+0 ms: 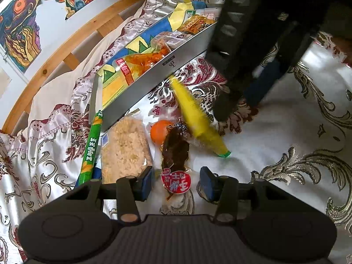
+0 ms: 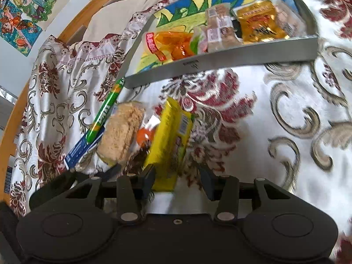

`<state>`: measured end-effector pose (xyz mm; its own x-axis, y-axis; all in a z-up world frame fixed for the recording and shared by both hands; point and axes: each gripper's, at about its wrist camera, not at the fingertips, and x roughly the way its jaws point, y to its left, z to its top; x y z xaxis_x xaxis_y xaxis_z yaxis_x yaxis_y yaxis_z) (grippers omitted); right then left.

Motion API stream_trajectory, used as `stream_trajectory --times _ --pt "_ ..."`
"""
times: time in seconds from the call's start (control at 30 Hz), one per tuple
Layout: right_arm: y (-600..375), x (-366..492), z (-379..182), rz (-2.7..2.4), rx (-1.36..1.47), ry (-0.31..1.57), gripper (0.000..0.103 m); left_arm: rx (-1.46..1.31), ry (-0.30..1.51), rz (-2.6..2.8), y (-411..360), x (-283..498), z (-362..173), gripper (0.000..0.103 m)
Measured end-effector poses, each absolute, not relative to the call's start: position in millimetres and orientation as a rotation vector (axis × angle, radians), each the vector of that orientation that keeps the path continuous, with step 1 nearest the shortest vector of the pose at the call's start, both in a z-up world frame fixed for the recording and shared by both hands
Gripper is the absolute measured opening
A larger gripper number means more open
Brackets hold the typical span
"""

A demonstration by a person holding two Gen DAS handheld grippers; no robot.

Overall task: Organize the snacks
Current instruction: 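Close left tool on red-labelled jerky packet and lift while right tool holds yellow packet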

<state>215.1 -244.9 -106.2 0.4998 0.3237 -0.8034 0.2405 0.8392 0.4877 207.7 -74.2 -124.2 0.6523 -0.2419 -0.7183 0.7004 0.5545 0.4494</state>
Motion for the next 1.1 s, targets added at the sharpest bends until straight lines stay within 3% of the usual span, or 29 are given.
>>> stream_trajectory --times 0.17,0.33,0.43,0.57,0.6,0.63,0.87,1.1 --pt "-249 215 -110 0.086 0.718 1.022 0.047 0.788 0.651 -0.604 -75 209 -124 0.050" --pt "-237 235 -111 0.098 0.665 0.972 0.071 0.786 0.655 -0.597 -76 208 -125 0.050" --pt "-236 250 -124 0.111 0.712 0.971 0.074 0.795 0.651 -0.597 -75 207 -125 0.050" --pt "-240 255 -139 0.103 0.764 0.994 0.072 0.783 0.655 -0.597 -74 210 -126 0.050" --pt "-241 254 -142 0.104 0.780 0.997 0.066 0.770 0.662 -0.595 -73 212 -126 0.050" --pt "-243 254 -144 0.100 0.798 1.002 0.053 0.759 0.668 -0.593 -73 213 -126 0.050" --pt "-251 247 -139 0.100 0.878 0.999 0.052 0.741 0.679 -0.588 -73 212 -120 0.048" --pt "-255 231 -102 0.124 0.784 0.905 0.052 0.723 0.652 -0.561 -75 203 -106 0.046"
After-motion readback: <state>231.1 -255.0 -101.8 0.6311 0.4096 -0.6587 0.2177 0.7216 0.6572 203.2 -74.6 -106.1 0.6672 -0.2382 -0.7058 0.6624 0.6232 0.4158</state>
